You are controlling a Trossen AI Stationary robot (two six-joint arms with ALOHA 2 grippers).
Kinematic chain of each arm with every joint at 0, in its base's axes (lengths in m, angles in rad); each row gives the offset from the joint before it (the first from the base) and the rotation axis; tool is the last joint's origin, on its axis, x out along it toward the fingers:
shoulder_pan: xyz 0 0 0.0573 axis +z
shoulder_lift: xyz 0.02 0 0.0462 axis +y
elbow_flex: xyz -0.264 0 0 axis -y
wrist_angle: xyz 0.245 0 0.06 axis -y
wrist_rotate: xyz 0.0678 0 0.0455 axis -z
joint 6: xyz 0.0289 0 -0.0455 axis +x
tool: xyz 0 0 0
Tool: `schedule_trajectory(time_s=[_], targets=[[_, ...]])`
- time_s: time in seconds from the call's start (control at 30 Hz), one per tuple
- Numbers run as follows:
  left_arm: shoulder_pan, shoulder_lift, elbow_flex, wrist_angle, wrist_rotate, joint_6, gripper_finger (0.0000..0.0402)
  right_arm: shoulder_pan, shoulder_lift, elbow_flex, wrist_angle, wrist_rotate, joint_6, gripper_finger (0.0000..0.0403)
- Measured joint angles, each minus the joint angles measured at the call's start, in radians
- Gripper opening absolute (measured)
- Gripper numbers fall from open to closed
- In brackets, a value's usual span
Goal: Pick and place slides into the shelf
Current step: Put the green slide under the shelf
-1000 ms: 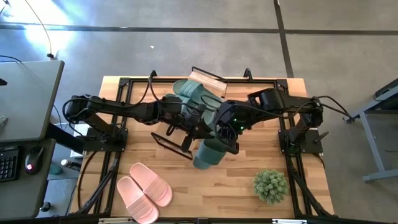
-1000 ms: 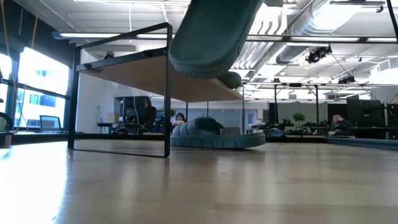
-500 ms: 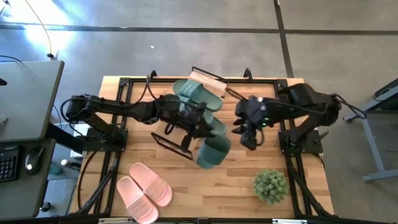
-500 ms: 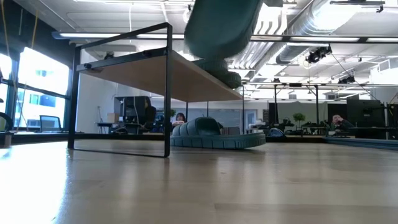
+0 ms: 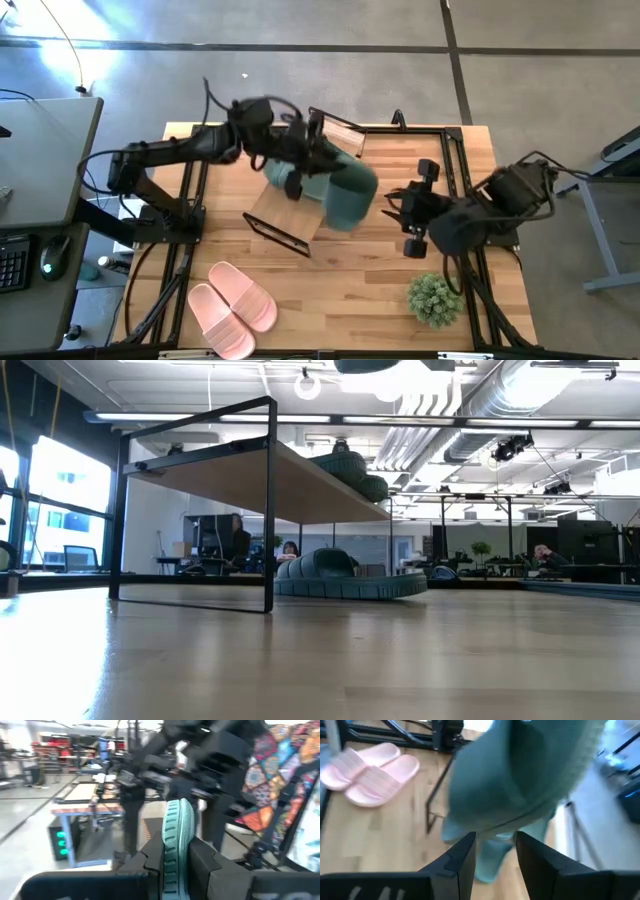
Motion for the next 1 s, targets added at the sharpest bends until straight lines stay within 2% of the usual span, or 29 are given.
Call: schedule_trajectory(time_s=[0.2,0.37,0.53,0.63,0.83,1.0], targets=[[0.12,0.0,0.07,-0.033,0.058,-0.131,0.0036,0.027,0.03,0.0,-0.015,0.095,-0.176,0.0128],[0.228,0.0,0.084,-0.033,0.136,-0.282,0.0035,0.023,0.089,0.0,-0.017,0.154,-0.546,0.0128],[0.308,0.0,0.086,-0.029,0.256,-0.457,0.0035,0.01,0.167,0.0,-0.01,0.353,-0.852,0.0129],[0.337,0.0,0.086,-0.029,0.33,-0.558,0.0035,-0.013,0.212,0.0,-0.005,0.434,-0.999,0.0129],[0.372,0.003,0.086,0.041,0.428,-0.727,0.0035,-0.066,0.295,0.0,0.056,0.56,-1.167,0.0129],[0.396,0.012,0.088,0.072,0.455,-0.79,0.0035,-0.084,0.33,0.0,0.143,0.629,-1.275,0.0129]])
